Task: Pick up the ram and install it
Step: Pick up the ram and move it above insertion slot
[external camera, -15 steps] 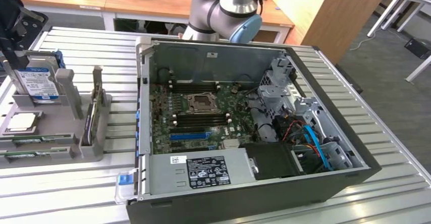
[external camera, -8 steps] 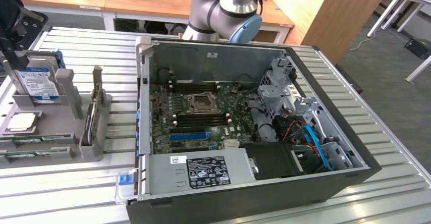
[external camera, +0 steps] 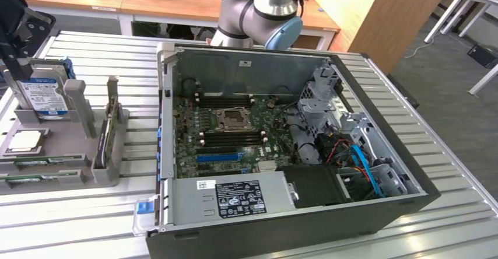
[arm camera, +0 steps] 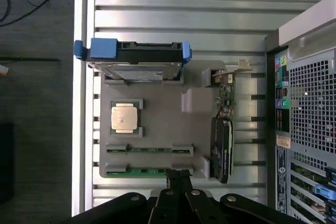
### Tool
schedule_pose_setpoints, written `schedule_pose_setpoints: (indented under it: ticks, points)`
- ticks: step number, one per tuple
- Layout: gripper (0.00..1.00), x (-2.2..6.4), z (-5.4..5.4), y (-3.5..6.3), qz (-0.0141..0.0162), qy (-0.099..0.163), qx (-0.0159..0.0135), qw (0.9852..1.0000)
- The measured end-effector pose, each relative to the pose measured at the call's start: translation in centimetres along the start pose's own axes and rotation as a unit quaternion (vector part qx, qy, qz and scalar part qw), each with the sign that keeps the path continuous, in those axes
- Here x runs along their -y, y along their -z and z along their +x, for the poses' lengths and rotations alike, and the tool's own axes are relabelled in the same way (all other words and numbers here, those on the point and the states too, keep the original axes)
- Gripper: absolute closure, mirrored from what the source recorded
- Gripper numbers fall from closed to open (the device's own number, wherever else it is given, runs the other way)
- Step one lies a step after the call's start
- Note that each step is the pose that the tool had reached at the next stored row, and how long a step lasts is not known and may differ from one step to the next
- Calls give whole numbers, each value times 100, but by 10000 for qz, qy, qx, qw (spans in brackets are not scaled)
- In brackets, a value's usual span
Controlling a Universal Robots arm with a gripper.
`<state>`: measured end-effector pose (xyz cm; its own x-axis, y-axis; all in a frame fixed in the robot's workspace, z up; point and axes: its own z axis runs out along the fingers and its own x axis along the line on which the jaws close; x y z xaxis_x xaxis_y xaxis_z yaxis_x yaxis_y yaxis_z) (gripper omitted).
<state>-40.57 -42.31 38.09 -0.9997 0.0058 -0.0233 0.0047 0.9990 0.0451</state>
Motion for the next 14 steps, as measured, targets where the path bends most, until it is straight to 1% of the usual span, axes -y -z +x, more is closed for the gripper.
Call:
schedule_pose_setpoints:
  ticks: [4, 7, 11, 14]
  points:
    - [90, 0, 0, 0, -7, 284, -13, 9996]
    - [90, 0, 0, 0, -12, 499, -22, 9987]
    - [90, 0, 0, 0, -18, 782, -35, 9969]
    - [90, 0, 0, 0, -24, 1021, -46, 9948]
